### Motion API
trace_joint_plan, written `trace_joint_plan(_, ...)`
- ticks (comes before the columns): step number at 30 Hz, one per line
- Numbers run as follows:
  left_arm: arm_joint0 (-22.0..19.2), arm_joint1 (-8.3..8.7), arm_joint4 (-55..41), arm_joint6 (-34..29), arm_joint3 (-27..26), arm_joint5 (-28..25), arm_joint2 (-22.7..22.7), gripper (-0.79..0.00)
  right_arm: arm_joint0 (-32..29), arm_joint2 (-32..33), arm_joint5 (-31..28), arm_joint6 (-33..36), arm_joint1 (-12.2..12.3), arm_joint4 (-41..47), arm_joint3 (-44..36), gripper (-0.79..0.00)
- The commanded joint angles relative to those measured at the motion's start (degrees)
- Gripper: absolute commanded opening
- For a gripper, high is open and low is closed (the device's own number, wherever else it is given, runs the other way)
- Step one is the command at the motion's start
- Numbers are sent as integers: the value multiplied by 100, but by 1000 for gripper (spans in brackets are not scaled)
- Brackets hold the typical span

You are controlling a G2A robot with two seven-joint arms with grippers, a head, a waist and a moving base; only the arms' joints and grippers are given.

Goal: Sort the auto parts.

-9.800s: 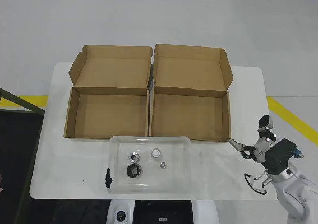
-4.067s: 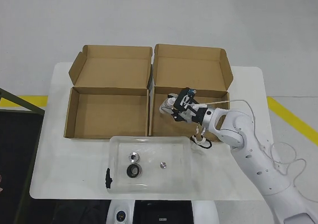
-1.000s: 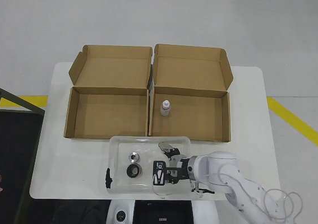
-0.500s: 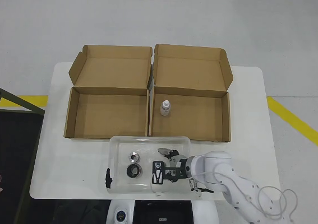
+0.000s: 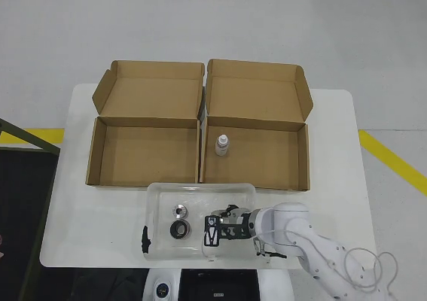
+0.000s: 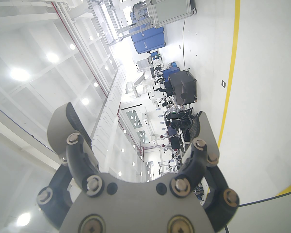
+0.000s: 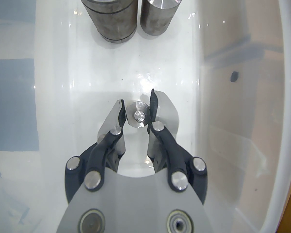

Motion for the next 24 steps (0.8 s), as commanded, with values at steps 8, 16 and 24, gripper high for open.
trace_joint_plan(8,0,0,0,0,0,0,0,0,27,163,5,-390,36,22,-346,-785)
trace_joint_plan(16,0,0,0,0,0,0,0,0,-75,452,239,-1227,88,-276,-823,-785)
trace_joint_plan(24,0,0,0,0,0,0,0,0,-212,786,433,-1807,141,-434,-1104,-785)
